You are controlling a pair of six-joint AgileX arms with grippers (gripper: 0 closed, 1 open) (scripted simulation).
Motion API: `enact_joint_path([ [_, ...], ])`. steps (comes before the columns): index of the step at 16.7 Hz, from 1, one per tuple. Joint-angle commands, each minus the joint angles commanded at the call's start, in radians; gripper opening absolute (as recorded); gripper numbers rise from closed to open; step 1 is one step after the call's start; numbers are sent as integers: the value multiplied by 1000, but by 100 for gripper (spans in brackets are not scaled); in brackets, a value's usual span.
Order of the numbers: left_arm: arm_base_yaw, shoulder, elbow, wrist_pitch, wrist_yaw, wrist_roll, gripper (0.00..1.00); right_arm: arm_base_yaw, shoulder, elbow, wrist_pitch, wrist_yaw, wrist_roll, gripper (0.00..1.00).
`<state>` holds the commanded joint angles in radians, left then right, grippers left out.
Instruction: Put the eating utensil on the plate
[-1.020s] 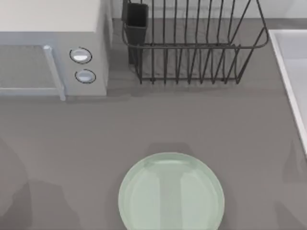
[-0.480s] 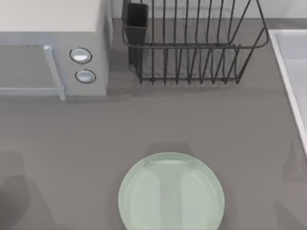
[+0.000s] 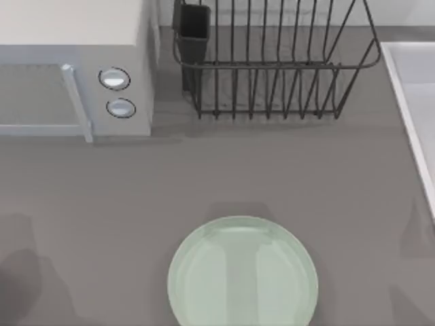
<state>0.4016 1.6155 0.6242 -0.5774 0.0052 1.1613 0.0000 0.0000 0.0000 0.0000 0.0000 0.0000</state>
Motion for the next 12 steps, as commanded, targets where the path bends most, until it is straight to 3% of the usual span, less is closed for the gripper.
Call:
enact_joint_path([
  [8, 0, 0, 0, 0, 0, 0, 2, 0, 0, 0, 0, 0, 0, 100],
  [12, 0, 0, 0, 0, 0, 0, 0, 0, 0, 0, 0, 0, 0, 100],
])
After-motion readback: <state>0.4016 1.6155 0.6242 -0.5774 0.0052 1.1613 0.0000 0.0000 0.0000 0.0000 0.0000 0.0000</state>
